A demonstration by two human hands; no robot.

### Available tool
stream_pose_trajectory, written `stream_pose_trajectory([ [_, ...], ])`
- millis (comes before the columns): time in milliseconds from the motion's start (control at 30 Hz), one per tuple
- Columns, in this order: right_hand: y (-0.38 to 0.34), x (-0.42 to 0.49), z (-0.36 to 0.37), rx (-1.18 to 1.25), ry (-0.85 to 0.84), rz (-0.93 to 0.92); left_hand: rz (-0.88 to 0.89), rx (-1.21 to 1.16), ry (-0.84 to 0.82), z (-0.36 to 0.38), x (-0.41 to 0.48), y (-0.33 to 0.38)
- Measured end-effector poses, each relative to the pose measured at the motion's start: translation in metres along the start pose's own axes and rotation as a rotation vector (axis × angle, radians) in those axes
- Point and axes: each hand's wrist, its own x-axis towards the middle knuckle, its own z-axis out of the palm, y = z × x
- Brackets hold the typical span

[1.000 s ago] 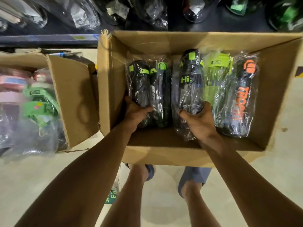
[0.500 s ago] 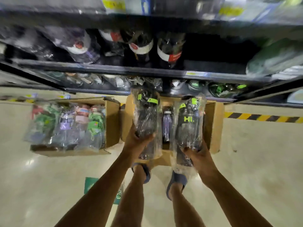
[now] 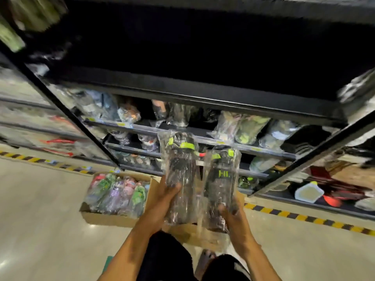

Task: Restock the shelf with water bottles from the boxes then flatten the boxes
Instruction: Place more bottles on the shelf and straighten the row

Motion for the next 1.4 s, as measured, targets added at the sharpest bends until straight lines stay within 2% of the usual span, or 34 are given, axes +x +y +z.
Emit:
stream_pose_trajectory([
  [133, -0.044, -0.029, -0.002, 0.047, -0.005, -0.161, 0.102, -0.058, -0.044, 0.017, -0.034, 0.042],
  [233, -0.068, -0.037, -0.012, -0.105, -0.009, -0.304, 0.227, 0.043, -0.133, 0.033, -0.051, 0.071],
  [300, -0.084, -0.041, -0.021, -0.092, -0.02, -0.358, 0.318, 0.122, -0.174, 0.044, -0.059, 0.088],
  [467, -0.143, -0.045, -0.031, -0.05, -0.052, -0.415, 0.433, 0.167, -0.149, 0.07, -0.068, 0.127],
  [633, -0.207, -0.034, -0.032, -0.141, 0.018, -0.619, 0.535, 0.36, -0.092, 0.09, -0.057, 0.175],
  [767, -0.254, -0.02, -0.031, -0.121, 0.095, -0.706, 0.645, 0.243, -0.11, 0.113, -0.04, 0.222],
  [867, -0.285, -0.008, -0.033, -0.068, 0.135, -0.738, 0.75, 0.132, -0.209, 0.128, -0.017, 0.259],
  [1133, -0.393, 0.008, -0.047, -0.036, 0.244, -0.909, 0.891, 0.163, -0.369, 0.171, 0.004, 0.374],
  [1400, -0.506, 0.038, -0.086, -0.083, 0.166, -0.969, 0.971, 0.084, -0.316, 0.247, 0.042, 0.449],
])
